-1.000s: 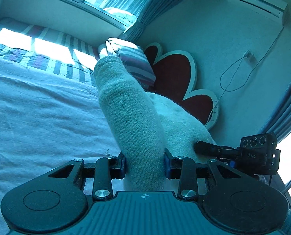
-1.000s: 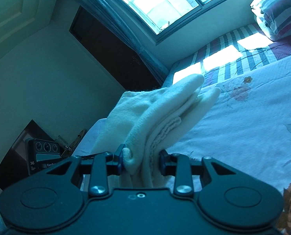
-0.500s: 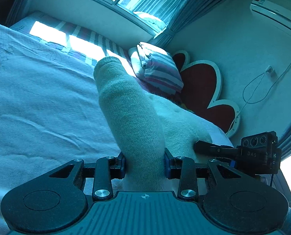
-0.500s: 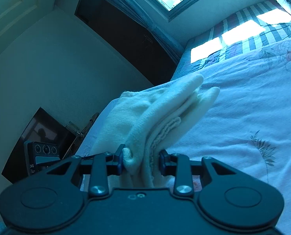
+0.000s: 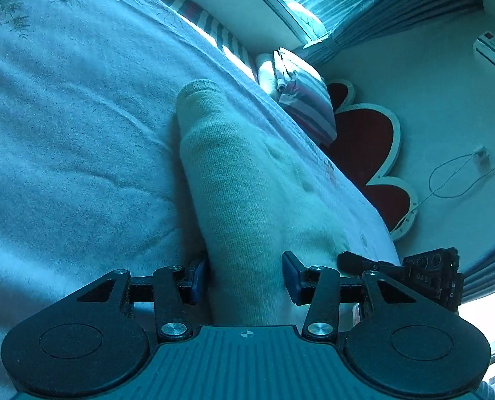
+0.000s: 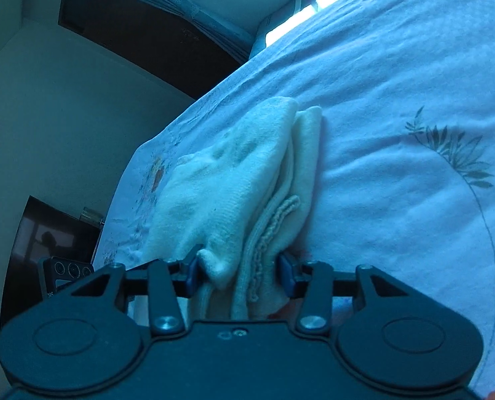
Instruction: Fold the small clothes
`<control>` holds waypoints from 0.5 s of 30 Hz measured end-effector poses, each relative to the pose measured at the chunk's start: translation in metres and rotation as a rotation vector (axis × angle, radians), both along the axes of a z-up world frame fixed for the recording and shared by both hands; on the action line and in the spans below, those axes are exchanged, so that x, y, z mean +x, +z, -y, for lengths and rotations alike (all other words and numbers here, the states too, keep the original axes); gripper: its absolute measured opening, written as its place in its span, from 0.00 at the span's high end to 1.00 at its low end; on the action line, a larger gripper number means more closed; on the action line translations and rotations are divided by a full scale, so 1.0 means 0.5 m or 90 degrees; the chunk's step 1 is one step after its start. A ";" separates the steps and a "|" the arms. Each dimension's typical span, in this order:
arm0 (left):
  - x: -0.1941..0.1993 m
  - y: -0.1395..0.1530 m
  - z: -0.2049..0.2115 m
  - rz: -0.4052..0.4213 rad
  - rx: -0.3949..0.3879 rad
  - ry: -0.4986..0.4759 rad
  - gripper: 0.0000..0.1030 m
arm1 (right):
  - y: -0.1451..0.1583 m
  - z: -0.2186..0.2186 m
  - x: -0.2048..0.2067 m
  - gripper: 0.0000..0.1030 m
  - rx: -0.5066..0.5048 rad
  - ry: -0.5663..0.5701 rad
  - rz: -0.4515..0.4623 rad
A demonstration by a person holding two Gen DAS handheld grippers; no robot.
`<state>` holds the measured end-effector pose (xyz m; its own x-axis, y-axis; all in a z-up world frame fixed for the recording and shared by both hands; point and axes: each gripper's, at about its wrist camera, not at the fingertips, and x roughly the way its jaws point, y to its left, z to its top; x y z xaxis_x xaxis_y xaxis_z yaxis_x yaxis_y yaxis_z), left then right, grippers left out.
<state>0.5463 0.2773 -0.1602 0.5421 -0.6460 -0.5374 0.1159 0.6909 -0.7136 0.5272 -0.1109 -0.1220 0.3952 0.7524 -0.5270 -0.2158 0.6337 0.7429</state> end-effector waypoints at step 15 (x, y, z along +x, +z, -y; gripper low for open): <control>-0.063 0.018 0.051 -0.091 0.057 -0.030 0.56 | -0.073 0.080 -0.112 0.84 0.137 -0.096 -0.266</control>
<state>0.5149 0.2520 -0.1513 0.4256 -0.6155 -0.6633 0.0511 0.7482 -0.6615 0.4714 -0.1509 -0.1583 0.2967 0.8120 -0.5026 0.2105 0.4577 0.8638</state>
